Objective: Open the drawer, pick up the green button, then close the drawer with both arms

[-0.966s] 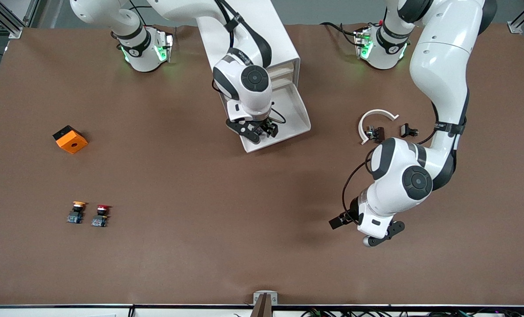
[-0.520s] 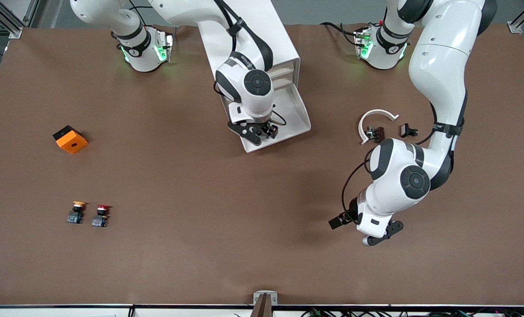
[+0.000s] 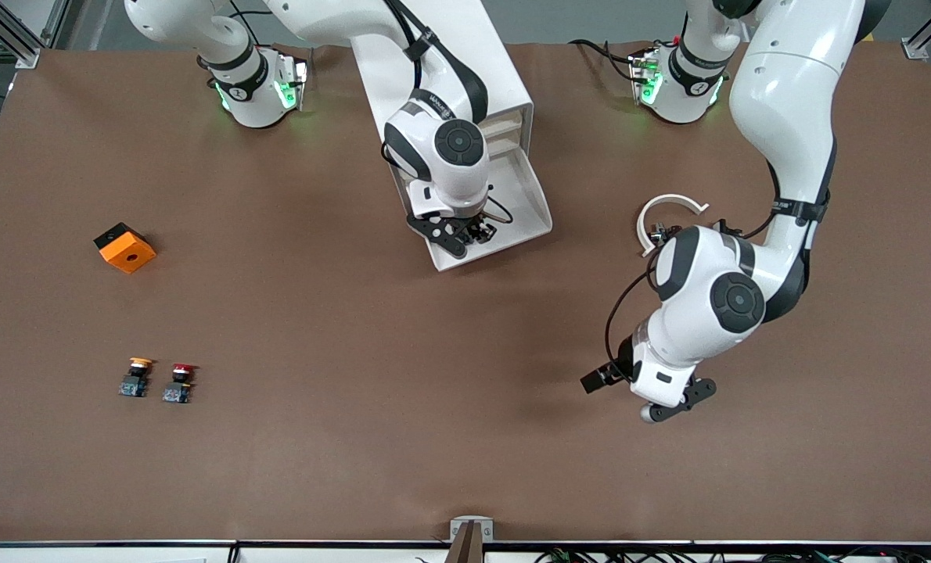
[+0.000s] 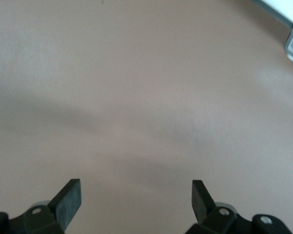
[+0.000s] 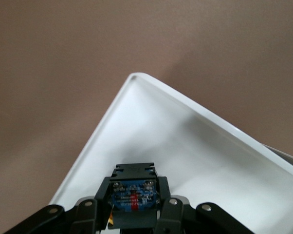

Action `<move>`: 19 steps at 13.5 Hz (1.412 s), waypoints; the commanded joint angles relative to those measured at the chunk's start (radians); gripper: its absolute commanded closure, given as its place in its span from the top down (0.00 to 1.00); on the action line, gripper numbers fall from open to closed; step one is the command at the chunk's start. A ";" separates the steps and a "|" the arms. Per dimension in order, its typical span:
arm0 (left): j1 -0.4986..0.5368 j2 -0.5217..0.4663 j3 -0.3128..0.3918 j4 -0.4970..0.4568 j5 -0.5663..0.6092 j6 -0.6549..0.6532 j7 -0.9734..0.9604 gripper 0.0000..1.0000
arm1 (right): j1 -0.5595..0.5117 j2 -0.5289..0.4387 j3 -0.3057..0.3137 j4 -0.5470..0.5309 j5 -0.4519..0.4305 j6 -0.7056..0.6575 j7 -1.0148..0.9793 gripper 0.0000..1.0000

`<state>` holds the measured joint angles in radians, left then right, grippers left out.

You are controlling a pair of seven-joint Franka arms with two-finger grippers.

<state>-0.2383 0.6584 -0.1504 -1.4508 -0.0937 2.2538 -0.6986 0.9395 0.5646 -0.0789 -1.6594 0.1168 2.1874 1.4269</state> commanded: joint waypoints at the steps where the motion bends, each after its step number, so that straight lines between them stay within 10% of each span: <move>1: -0.027 -0.104 0.000 -0.156 0.020 0.012 0.010 1.00 | -0.031 0.003 -0.005 0.113 0.021 -0.102 -0.008 0.00; 9: -0.165 -0.175 0.003 -0.368 0.025 0.038 -0.009 1.00 | -0.302 -0.049 -0.010 0.196 0.018 -0.248 -0.518 0.00; 19: -0.369 -0.145 0.002 -0.404 0.127 0.038 -0.225 1.00 | -0.685 -0.011 -0.012 0.066 0.009 -0.083 -1.055 0.00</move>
<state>-0.5798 0.5250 -0.1541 -1.8390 0.0105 2.2774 -0.8942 0.2997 0.5462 -0.1089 -1.5905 0.1170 2.0856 0.4190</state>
